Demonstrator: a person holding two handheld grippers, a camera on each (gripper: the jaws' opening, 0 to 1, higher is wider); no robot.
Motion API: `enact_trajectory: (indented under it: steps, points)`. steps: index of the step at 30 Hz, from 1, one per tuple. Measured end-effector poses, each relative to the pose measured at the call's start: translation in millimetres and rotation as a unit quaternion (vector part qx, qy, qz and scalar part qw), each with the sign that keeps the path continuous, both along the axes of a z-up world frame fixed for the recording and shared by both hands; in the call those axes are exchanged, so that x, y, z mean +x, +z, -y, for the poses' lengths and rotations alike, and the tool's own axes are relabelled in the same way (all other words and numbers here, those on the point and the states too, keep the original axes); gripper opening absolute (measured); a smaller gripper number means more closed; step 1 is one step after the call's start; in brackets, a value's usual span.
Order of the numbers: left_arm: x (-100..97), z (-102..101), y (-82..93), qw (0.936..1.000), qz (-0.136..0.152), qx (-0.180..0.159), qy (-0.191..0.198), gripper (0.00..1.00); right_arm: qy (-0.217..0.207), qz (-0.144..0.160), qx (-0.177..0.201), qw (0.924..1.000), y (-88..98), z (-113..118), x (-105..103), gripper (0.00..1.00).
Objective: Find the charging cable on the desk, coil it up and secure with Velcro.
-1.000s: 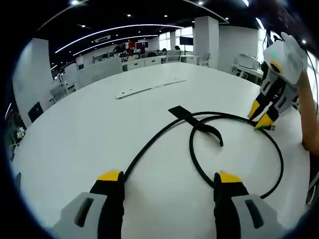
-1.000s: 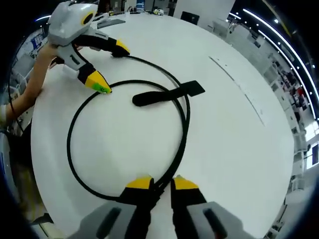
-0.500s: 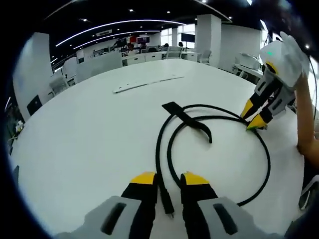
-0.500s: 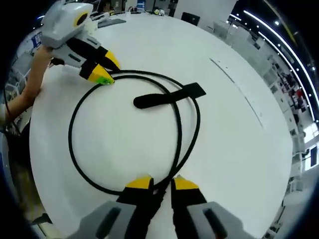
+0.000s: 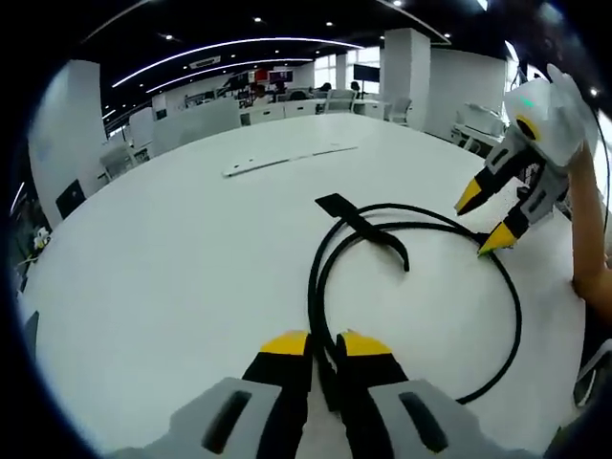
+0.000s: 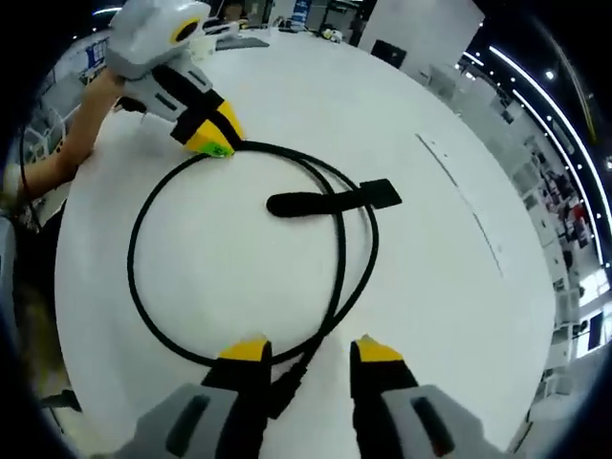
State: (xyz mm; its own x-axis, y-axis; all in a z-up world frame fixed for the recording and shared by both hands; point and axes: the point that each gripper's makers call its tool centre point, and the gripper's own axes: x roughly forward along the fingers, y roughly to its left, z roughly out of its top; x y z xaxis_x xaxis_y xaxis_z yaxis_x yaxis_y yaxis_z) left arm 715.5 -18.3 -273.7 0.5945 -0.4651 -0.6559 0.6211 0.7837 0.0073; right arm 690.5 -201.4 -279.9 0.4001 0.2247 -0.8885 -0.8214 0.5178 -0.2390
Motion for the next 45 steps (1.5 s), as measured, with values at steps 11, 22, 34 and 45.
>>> enact_trajectory:
  steps: [11,22,34,45]
  points:
    - [-0.4,-1,-0.6,1.0000,0.002,-0.001,0.009,0.11,-0.048,0.030,0.073,0.9957,30.3,9,9,0.37]
    - [1.6,1,0.9,0.9999,0.010,-0.002,0.001,0.11,-0.121,-0.001,0.090,0.9886,8.9,-3,-13,0.37]
    - [-11.8,-3,-2.0,0.9982,0.039,0.043,-0.015,0.11,-0.184,-0.024,0.023,0.9823,0.3,0,-37,0.38]
    - [-17.3,-9,-0.6,0.9992,0.015,0.035,-0.012,0.10,-0.227,-0.050,0.022,0.9723,-10.2,5,-46,0.42]
